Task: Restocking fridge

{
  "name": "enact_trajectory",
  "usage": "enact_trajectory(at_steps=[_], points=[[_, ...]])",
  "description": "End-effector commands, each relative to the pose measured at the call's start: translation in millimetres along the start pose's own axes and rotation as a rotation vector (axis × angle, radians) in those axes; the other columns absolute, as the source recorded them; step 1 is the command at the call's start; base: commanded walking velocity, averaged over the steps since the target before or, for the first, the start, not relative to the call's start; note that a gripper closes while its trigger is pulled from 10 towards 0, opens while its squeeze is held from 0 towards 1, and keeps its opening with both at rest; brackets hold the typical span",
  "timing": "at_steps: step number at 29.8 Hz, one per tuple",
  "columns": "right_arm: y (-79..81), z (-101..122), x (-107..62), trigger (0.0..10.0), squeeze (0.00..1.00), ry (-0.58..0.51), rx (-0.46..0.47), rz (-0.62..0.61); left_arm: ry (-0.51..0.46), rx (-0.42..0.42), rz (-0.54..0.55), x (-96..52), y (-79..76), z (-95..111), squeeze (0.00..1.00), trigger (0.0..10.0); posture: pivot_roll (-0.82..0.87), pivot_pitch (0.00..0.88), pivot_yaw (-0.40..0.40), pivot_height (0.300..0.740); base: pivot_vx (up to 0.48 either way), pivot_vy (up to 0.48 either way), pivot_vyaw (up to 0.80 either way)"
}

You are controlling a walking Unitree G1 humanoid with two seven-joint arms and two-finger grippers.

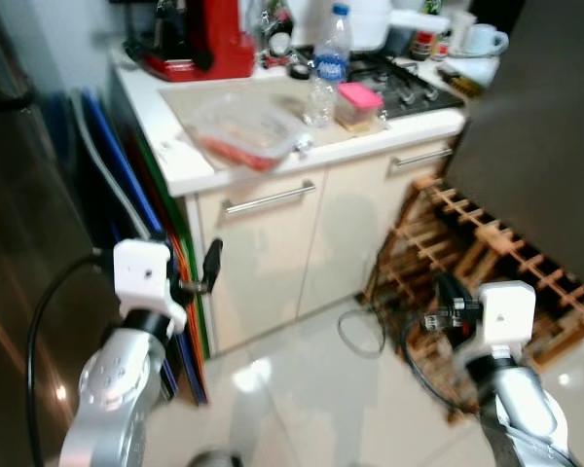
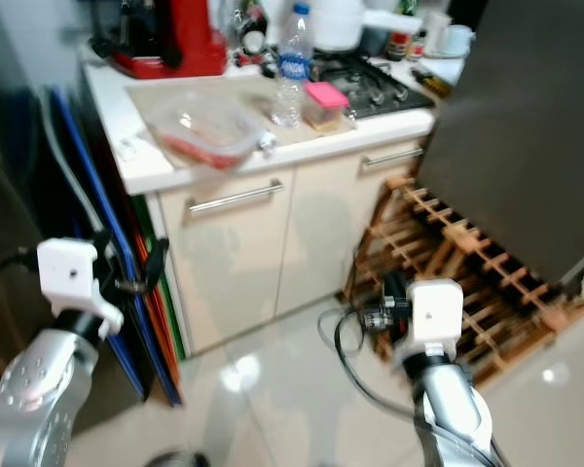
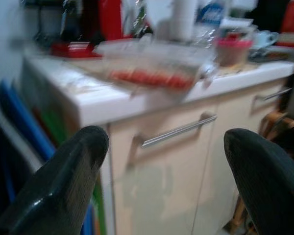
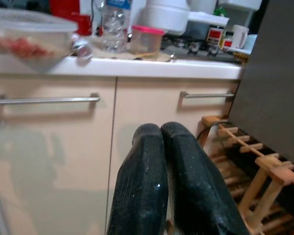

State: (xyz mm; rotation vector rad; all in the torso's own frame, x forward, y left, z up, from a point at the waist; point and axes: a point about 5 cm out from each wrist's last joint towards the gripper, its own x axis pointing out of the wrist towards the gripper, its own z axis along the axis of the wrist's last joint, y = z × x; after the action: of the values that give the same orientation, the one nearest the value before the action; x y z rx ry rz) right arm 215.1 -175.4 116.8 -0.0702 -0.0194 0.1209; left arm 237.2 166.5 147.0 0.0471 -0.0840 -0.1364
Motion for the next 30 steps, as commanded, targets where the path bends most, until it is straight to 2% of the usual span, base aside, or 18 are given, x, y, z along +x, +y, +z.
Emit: enact_trajectory(at_steps=[1, 16, 25, 30], points=[[-2.6, 2.1, -1.1, 10.0, 0.0, -0.005, -0.016, -0.015, -0.049, 0.002, -0.018, 2.5, -5.7, 10.5, 0.0, 10.0, 0.04, 0.0, -0.042, 0.74, 0.48, 0.0, 0.0], [-8.3, 8.1, 10.4, 10.0, 0.0, -0.027, -0.067, -0.05, -0.063, -0.024, -0.049, 13.2, -21.4, 10.3, 0.0, 10.0, 0.01, 0.0, -0.049, 0.74, 0.48, 0.0, 0.0], [-6.0, 3.3, 15.7, 10.0, 0.0, -0.01, -0.069, -0.048, -0.084, -0.004, -0.062, 14.6, -23.7, 13.9, 0.0, 10.0, 0.02, 0.0, -0.051, 0.74, 0.463, 0.0, 0.31], [-8.4, 2.9, 23.0, 10.0, 0.0, 0.01, -0.091, -0.083, -0.086, 0.0, -0.044, 15.6, -21.1, 14.6, 0.0, 10.0, 0.03, 0.0, -0.049, 0.74, 0.0, 0.0, 0.0]])
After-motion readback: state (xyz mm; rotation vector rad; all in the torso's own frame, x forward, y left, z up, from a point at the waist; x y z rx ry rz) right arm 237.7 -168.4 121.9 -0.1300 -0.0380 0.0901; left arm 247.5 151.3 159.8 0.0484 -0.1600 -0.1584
